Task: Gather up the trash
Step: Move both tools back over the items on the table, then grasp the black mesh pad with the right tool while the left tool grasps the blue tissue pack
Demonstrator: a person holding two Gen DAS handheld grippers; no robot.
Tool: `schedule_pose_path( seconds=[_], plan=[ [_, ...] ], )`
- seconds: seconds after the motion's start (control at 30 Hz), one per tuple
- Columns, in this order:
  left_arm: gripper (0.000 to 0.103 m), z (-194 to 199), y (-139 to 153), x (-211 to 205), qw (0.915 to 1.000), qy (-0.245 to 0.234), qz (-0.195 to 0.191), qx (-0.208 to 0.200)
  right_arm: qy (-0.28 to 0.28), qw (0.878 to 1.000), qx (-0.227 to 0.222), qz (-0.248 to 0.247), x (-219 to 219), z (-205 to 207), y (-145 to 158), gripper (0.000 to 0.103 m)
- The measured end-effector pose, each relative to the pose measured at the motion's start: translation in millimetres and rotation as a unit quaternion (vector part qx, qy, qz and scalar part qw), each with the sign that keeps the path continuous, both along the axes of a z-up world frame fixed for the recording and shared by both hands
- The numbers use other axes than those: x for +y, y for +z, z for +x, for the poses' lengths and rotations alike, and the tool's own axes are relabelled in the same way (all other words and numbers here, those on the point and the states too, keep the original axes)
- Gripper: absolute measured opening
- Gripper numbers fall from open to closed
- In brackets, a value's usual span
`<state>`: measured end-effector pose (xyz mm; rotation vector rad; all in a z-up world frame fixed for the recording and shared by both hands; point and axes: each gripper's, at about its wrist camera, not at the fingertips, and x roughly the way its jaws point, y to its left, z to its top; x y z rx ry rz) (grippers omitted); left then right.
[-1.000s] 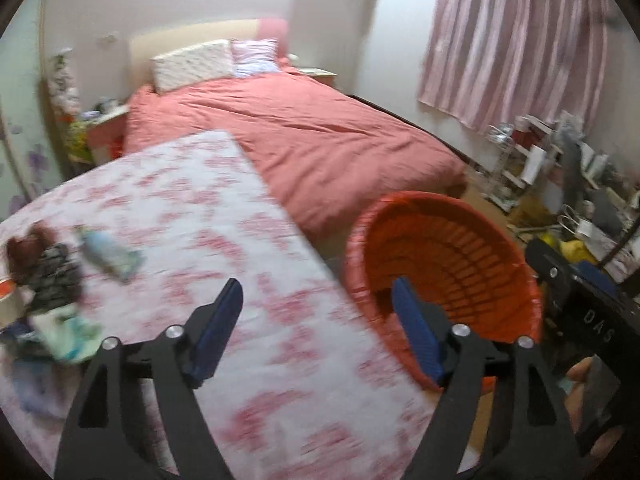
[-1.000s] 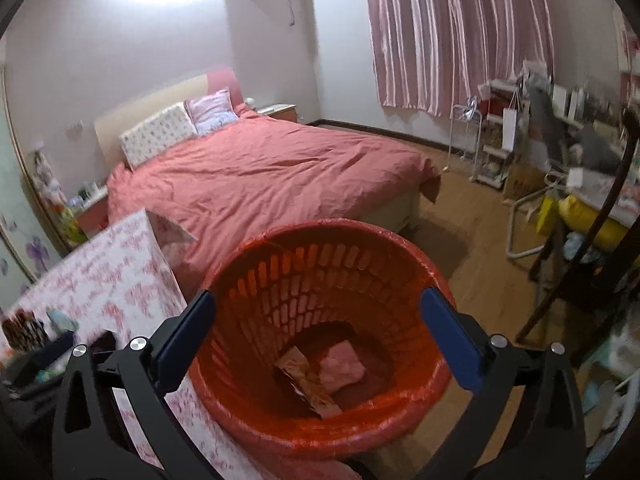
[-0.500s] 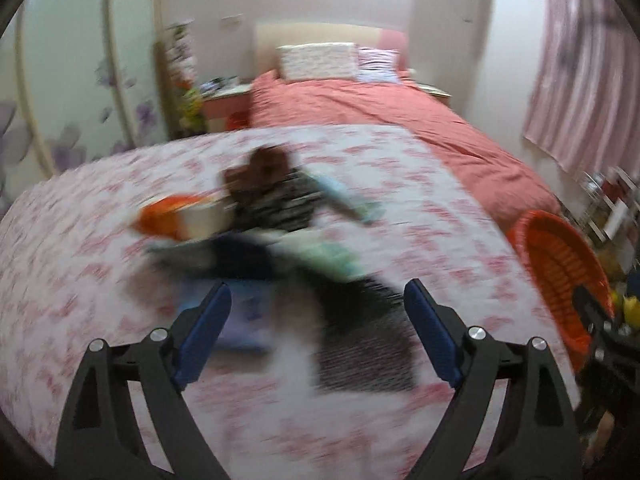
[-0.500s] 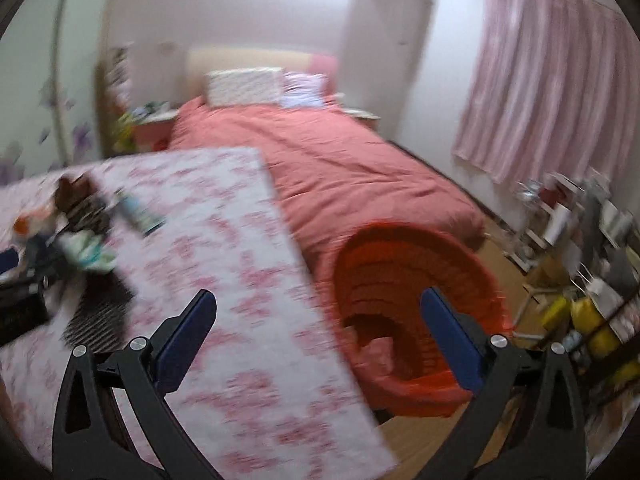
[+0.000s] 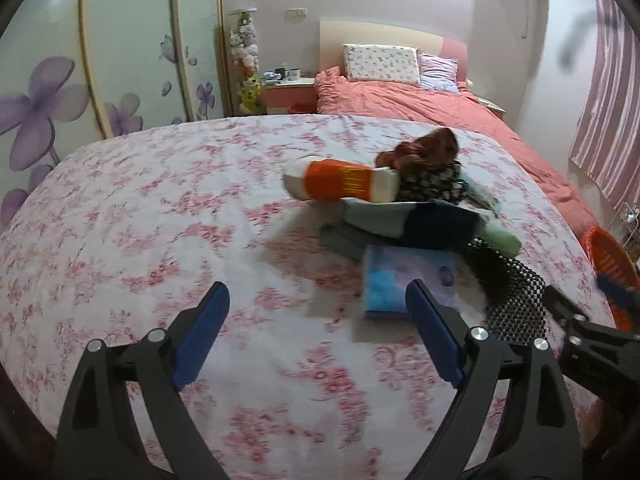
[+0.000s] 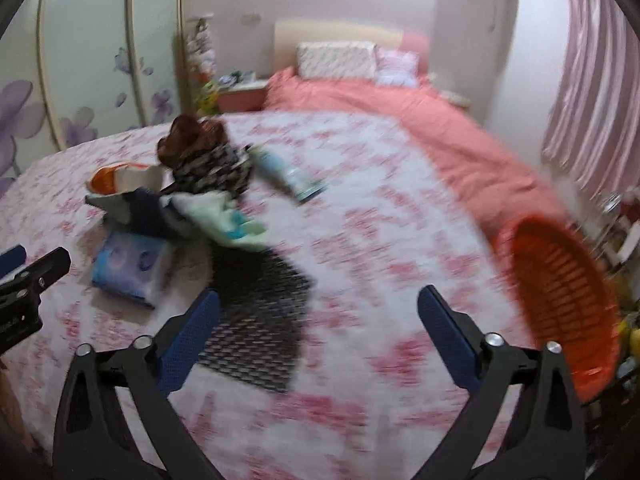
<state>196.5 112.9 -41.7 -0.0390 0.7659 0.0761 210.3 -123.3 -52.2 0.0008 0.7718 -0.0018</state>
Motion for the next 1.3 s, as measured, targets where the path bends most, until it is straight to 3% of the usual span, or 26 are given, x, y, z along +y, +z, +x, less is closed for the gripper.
schedule_pose_path(
  seconds=[0.1,0.2,0.3,0.47,0.53,0.6,0.87,1.1,1.3],
  plan=[
    [0.088,-0.1,0.0,11.3,0.9999,0.006,-0.011,0.003,0.009,0.999,0.027,0.016,8.7,9.2,-10.9,0.082],
    [0.088,0.7,-0.8,15.2,0.9998,0.011,-0.013,0.004,0.011,0.999,0.035,0.014,16.2,14.7,-17.7,0.081],
    [0.088,3.1,-4.2,17.9,0.9996,0.012,-0.022,0.01,0.018,0.998,0.053,0.004,23.4,20.3,-22.8,0.073],
    [0.088,7.7,-9.1,13.4,0.9992,0.001,-0.036,0.02,0.045,0.997,0.049,0.026,24.1,12.1,-20.4,0.041],
    [0.088,9.3,-10.4,8.3,0.9988,-0.006,-0.042,0.024,0.056,0.997,0.048,0.029,25.3,7.6,-20.0,0.02],
    [0.088,10.9,-11.5,0.6,0.9983,-0.016,-0.048,0.029,0.054,0.997,0.048,0.03,21.8,4.3,-18.8,0.006],
    [0.088,20.8,-19.4,-31.6,0.9968,-0.042,-0.051,0.045,0.023,0.997,0.034,0.068,-12.7,-2.7,-10.4,0.003],
    [0.088,33.9,-26.7,-45.0,0.9963,-0.039,-0.047,0.061,-0.039,0.997,0.023,0.061,-43.9,2.8,-8.4,0.003],
    [0.088,43.7,-37.5,-54.4,0.995,-0.039,-0.044,0.081,-0.049,0.997,0.017,0.065,-58.8,-2.3,-5.9,0.003]
  ],
)
